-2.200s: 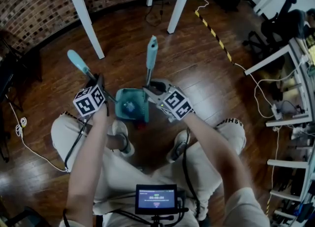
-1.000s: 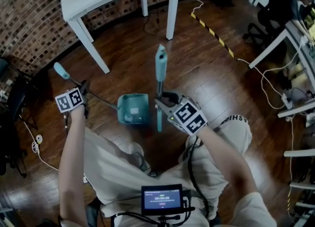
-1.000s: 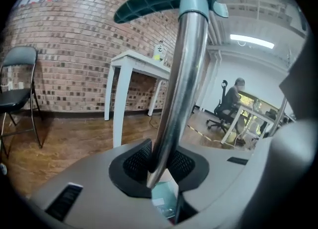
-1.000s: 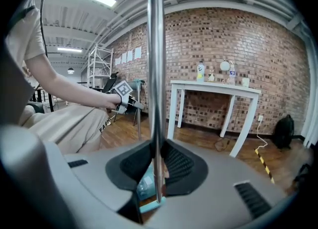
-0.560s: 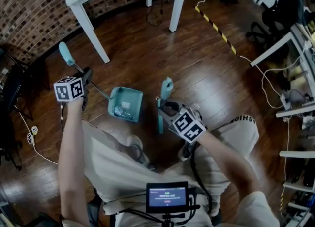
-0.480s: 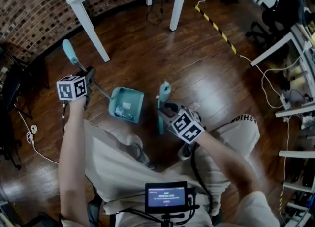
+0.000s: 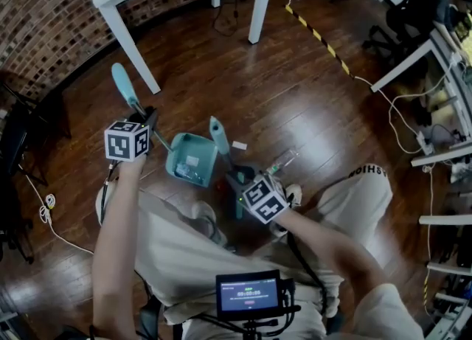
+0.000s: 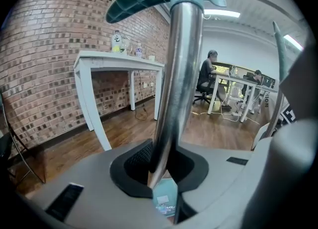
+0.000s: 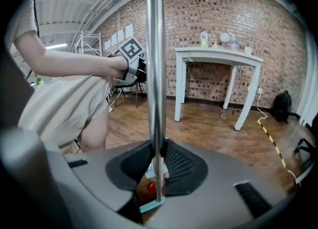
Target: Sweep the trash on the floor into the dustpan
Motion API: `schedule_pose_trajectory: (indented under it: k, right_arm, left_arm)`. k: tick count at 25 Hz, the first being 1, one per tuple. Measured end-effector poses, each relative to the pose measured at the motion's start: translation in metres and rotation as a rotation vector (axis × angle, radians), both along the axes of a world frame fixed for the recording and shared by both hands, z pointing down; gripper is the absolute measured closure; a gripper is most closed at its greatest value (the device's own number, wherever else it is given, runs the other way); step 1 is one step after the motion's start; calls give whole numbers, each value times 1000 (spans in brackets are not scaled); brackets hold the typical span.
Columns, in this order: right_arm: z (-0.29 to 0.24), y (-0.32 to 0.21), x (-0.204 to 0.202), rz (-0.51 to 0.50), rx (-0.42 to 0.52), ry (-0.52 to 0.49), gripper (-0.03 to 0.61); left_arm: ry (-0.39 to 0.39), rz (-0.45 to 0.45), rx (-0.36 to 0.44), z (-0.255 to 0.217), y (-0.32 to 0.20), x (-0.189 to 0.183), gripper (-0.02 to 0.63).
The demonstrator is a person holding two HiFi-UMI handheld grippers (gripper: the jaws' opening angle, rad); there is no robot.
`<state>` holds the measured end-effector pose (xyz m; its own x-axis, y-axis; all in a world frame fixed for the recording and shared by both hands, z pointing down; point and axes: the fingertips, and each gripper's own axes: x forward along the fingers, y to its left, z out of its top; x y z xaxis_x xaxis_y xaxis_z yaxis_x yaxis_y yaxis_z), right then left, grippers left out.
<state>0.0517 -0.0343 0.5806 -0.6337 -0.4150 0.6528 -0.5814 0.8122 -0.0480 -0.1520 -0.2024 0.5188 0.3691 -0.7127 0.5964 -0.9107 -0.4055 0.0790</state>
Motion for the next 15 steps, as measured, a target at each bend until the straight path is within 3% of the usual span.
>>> schedule_pose_trajectory:
  k: [9, 15]
  right_arm:
    - [-17, -26, -54, 130, 208, -166, 479]
    - [-53, -38, -55, 161, 305, -245, 479]
  left_arm:
    - [14, -30, -24, 6, 4, 0, 561]
    - [46, -69, -59, 11, 1, -7, 561]
